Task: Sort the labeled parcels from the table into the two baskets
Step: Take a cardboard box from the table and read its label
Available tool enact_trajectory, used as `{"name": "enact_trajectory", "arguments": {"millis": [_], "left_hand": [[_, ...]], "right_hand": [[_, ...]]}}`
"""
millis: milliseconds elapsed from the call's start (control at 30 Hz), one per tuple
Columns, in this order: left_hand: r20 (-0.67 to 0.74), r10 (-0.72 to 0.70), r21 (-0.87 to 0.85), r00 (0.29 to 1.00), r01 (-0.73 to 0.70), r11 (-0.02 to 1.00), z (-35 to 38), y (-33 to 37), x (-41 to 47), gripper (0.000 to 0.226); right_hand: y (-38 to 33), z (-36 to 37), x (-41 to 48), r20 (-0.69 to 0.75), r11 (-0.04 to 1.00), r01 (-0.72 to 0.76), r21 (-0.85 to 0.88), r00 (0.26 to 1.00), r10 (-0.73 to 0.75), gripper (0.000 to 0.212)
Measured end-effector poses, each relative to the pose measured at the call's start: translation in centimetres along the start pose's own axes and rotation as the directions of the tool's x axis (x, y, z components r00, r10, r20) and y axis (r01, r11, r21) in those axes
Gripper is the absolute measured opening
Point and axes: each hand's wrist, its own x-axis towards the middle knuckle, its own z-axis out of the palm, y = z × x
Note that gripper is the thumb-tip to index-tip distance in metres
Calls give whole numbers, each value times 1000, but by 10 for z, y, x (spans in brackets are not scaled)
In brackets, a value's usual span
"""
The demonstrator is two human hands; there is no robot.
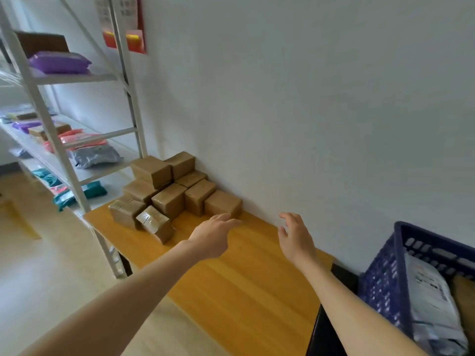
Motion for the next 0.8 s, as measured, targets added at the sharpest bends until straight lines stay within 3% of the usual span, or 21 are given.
{"name": "enact_trajectory", "arguments": {"millis": [400,633,800], "left_hand": [[-3,-314,-117,950,311,943,14,-180,-53,54],[80,-402,-128,912,409,903,36,-262,-28,52],[181,-424,-100,887,446,890,39,-307,8,52]], "right_hand": [[-101,153,35,227,992,117,52,966,-126,35],[-120,241,89,323,985,146,88,931,-166,37],[-122,292,120,389,991,66,116,915,-106,37]]}}
